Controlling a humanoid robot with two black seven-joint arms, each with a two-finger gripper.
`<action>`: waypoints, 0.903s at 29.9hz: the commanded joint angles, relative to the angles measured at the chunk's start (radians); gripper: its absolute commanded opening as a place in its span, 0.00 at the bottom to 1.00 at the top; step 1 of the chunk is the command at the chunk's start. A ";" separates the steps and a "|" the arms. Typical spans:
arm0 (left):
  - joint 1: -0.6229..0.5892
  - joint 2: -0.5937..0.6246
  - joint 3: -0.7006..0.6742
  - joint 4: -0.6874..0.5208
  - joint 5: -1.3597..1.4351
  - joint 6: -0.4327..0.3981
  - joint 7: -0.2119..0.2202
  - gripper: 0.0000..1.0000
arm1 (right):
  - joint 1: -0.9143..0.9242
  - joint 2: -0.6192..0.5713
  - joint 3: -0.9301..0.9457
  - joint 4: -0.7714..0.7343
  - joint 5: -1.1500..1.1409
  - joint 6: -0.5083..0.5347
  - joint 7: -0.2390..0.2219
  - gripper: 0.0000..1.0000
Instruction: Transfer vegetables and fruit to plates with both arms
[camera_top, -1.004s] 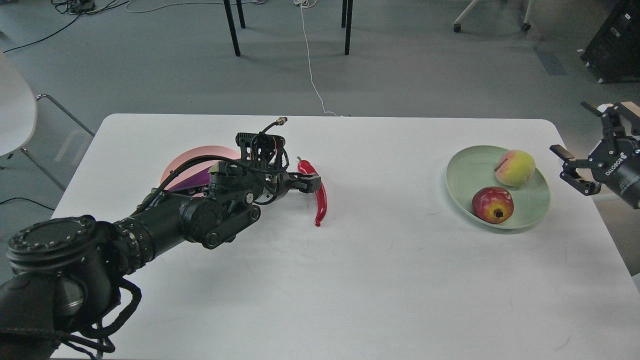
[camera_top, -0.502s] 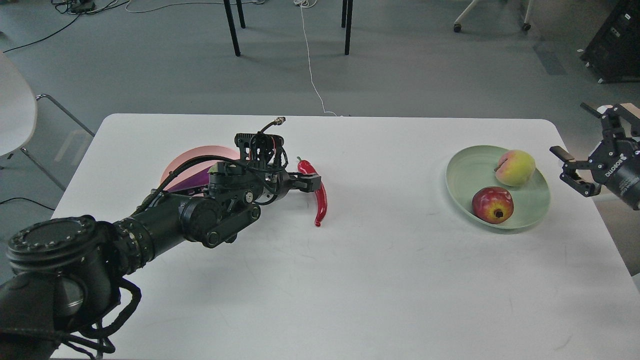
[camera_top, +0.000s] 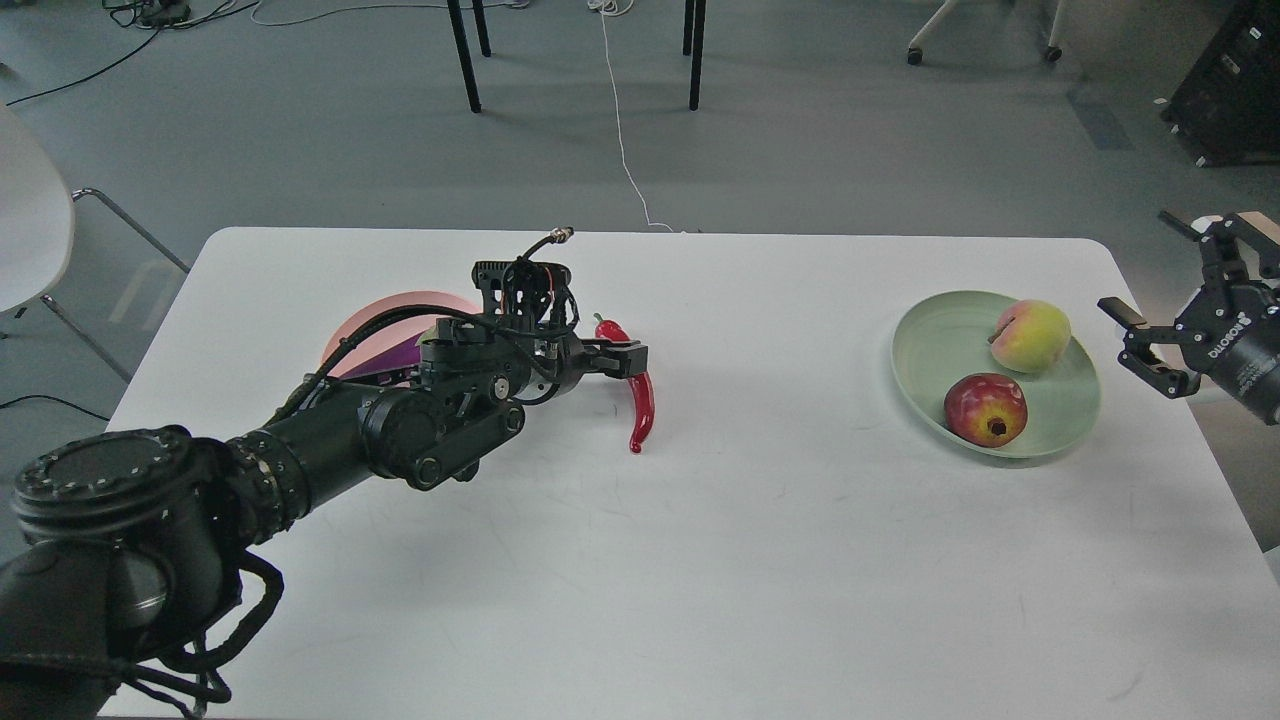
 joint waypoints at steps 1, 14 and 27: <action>0.001 0.000 0.003 0.003 0.000 0.002 0.001 0.98 | 0.000 0.000 0.000 0.000 0.000 0.000 0.000 0.97; 0.014 0.000 0.020 -0.003 0.003 0.006 0.001 0.98 | -0.005 0.000 0.003 -0.001 0.000 0.000 0.000 0.97; 0.008 0.000 0.018 -0.011 -0.003 0.005 0.003 0.98 | -0.006 0.000 0.003 -0.001 0.000 0.000 0.000 0.97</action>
